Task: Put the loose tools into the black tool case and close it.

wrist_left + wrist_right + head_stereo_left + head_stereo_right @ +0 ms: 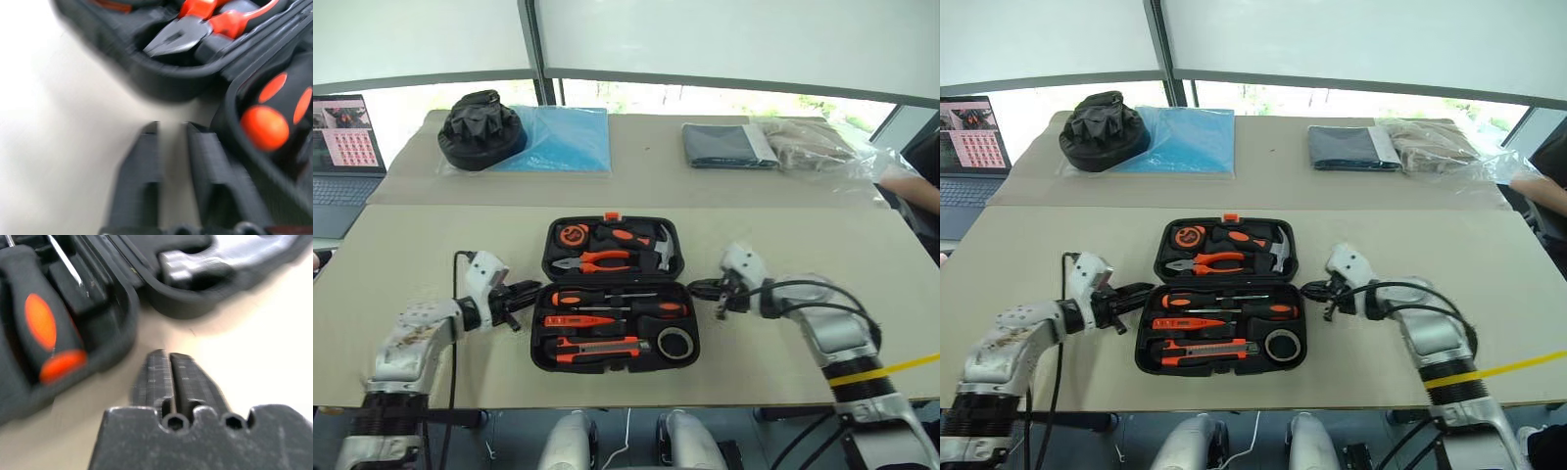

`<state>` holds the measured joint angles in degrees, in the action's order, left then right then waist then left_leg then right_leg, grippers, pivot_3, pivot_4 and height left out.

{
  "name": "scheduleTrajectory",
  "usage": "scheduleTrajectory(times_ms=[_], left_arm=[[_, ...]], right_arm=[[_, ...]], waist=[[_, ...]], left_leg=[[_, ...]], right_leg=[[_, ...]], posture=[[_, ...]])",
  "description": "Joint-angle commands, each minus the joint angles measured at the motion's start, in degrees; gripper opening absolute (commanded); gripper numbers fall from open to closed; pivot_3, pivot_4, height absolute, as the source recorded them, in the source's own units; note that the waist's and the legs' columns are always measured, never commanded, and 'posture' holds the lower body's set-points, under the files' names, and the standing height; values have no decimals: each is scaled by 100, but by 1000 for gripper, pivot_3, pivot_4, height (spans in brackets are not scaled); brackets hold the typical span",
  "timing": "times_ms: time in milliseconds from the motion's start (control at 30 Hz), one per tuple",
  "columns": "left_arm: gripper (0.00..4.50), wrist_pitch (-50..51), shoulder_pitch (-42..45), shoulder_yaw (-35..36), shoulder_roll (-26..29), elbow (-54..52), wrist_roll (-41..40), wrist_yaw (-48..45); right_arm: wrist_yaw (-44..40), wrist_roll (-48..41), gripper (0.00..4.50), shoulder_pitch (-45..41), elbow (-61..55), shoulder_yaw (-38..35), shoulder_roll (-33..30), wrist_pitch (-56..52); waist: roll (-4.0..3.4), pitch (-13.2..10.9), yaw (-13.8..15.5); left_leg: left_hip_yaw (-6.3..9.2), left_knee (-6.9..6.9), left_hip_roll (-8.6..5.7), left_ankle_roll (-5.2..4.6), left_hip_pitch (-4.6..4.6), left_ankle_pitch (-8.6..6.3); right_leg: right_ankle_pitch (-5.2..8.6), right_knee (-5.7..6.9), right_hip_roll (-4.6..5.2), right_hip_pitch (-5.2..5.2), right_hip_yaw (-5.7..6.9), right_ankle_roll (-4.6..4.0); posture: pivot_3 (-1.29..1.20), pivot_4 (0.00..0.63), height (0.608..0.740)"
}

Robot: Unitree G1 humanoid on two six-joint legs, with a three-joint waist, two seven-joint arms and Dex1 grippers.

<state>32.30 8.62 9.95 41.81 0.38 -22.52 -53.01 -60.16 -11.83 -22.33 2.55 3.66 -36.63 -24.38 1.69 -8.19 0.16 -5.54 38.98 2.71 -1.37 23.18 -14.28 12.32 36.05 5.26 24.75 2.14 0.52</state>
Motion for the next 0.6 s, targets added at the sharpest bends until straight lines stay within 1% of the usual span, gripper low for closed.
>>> scheduleTrajectory(times_ms=[33,67,100,133,200,267,400,433,600], left_arm=[[2672,1396,252,412,480,-534,-684,0],[2938,1819,385,465,582,-596,-832,77],[3357,2080,568,507,608,-593,-938,171],[3639,2359,829,538,555,-490,-971,400],[4384,2718,1259,442,454,-270,-814,888],[4391,3015,1563,382,315,-161,-694,1324],[4391,3552,1994,325,-23,-107,-648,1904],[4391,3659,2044,284,-86,-115,-632,2007],[4391,3998,2043,325,-254,-347,-797,2191]], right_arm=[[130,-487,1851,-458,-396,-337,-34,-783],[295,-480,2093,-623,-399,-318,-25,-1156],[341,-498,2511,-804,-403,-231,-42,-1502],[375,-533,2827,-1045,-399,-103,-61,-2026],[511,-606,3554,-1525,-265,54,24,-2899],[622,-617,4133,-1920,-24,241,100,-3539],[1198,-614,4133,-2571,729,161,597,-4424],[1263,-555,4133,-2676,866,254,647,-4502],[1521,-468,4133,-2934,1205,501,804,-4695]], waist=[[5,-5,-56],[6,-5,-69],[6,-5,-76],[6,-6,-82],[10,-9,-83],[10,-9,-84],[17,-11,-84],[17,-11,-84],[17,-12,-86]], left_leg=[[1,0,3,0,-1,0],[4,1,6,5,-1,3],[8,1,7,9,1,6],[9,2,6,12,1,8],[11,3,1,13,1,14],[15,3,-5,14,2,20],[18,0,-12,11,10,17],[18,0,-14,11,34,18],[19,0,-18,11,57,18]], right_leg=[[1,0,-6,0,1,-2],[2,3,-9,1,1,-4],[2,3,-9,3,2,-5],[2,7,-9,3,2,-5],[1,13,-8,4,0,-6],[-2,10,-11,4,1,-10],[-3,9,-7,6,2,-11],[-4,10,-6,27,2,-11],[-5,12,-2,43,4,-8]], posture=[[0,150,740],[0,150,740],[0,150,740],[0,150,740],[0,150,740],[0,150,740],[0,150,740],[0,150,740],[0,150,740]])
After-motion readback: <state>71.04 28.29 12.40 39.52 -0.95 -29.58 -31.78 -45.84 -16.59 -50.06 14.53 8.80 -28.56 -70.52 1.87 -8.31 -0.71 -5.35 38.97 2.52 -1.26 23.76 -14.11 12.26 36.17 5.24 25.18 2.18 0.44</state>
